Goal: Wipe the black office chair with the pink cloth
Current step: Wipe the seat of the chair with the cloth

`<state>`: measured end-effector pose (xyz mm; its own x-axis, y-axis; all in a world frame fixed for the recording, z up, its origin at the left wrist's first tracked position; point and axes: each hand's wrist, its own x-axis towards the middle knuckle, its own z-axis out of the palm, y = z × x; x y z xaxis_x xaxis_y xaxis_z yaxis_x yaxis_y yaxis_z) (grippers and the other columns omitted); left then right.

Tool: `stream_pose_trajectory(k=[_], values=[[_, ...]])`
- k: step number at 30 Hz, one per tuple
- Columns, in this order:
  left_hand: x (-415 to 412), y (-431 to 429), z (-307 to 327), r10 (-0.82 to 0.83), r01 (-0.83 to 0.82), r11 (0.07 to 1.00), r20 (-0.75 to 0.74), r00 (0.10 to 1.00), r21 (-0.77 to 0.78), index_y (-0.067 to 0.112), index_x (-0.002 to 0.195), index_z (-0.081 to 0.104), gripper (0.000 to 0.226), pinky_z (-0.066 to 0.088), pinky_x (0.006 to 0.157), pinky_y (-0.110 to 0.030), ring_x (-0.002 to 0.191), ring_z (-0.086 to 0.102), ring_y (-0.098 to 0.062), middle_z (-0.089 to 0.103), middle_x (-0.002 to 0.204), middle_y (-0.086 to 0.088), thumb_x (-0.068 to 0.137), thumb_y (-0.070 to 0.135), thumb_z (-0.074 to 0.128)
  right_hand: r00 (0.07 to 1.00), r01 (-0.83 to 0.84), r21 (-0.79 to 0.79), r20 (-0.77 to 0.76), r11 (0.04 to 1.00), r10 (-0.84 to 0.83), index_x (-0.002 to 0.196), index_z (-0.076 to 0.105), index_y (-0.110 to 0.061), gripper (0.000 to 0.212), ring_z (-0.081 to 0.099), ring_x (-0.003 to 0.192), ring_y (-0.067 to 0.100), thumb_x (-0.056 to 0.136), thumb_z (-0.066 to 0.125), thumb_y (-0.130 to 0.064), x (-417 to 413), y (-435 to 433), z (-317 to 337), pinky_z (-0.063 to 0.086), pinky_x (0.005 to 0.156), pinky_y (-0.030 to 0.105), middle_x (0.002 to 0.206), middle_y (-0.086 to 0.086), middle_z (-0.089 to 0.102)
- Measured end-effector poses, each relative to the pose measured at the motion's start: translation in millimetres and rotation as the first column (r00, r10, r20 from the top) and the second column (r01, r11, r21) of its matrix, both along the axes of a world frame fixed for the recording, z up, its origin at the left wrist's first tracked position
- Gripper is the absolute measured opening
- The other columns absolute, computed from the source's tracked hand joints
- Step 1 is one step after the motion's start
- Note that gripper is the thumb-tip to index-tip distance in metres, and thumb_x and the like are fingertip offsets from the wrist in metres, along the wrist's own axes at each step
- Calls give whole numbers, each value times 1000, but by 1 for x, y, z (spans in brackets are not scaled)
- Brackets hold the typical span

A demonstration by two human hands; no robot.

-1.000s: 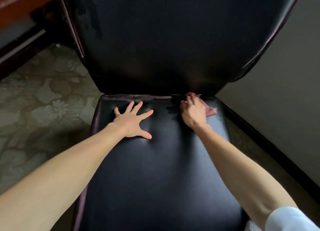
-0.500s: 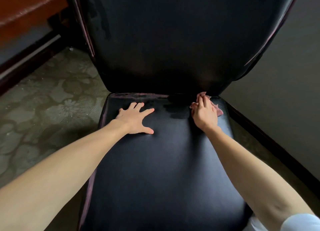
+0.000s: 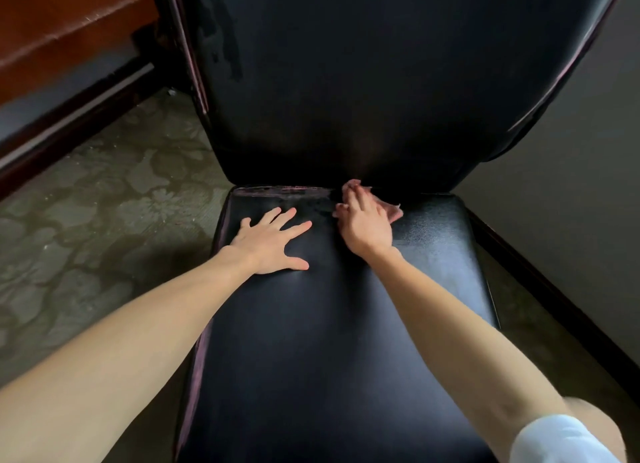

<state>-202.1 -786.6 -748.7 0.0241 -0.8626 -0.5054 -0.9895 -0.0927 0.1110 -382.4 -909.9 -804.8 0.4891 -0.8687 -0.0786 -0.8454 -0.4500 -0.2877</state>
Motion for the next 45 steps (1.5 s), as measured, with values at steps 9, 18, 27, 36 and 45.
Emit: stream_pose_trajectory(k=[9, 18, 27, 36, 45], values=[[3, -6, -7, -23, 23, 1000, -20, 1000, -1, 49, 153, -1, 87, 3, 117, -62, 151, -17, -15, -15, 165, 9, 85, 76, 46, 959, 277, 4, 61, 961, -277, 147, 37, -11, 55, 19, 146, 22, 101, 33, -41, -38, -10, 13, 15, 117, 37, 158, 6, 28], [14, 9, -4, 74, -75, 997, -17, 997, -10, 44, 155, -4, 98, 1, 122, -53, 151, -19, -21, -20, 164, 1, 81, 78, 51, 989, 145, 5, -26, 989, -144, 155, 22, -20, 57, 11, 150, 20, 103, 27, -44, -28, -5, 11, 11, 118, 37, 163, 3, 16], [18, 5, -11, 92, -92, 996, -45, 995, -16, 48, 154, 1, 99, 0, 121, -54, 151, -17, -19, -15, 165, 5, 77, 80, 53, 999, -9, 17, 44, 1000, 8, 153, 27, -12, 53, 12, 150, 21, 105, 28, -35, 45, 18, 12, 14, 118, 38, 162, 7, 20], [20, -1, -13, 60, -62, 998, -52, 997, -33, 48, 154, 2, 99, -1, 120, -54, 151, -16, -19, -14, 166, 5, 75, 83, 52, 987, 149, -17, -67, 989, -149, 153, 27, -14, 54, 13, 150, 22, 104, 34, -33, -42, -11, 9, 16, 117, 39, 162, 6, 21], [22, 2, -14, 80, -81, 996, -41, 996, -30, 50, 153, 2, 98, -1, 120, -52, 151, -16, -18, -14, 165, 6, 75, 83, 51, 994, -113, 19, 2, 993, 113, 154, 26, -15, 52, 14, 150, 20, 106, 30, -35, 37, 6, 14, 18, 116, 40, 162, 2, 21]])
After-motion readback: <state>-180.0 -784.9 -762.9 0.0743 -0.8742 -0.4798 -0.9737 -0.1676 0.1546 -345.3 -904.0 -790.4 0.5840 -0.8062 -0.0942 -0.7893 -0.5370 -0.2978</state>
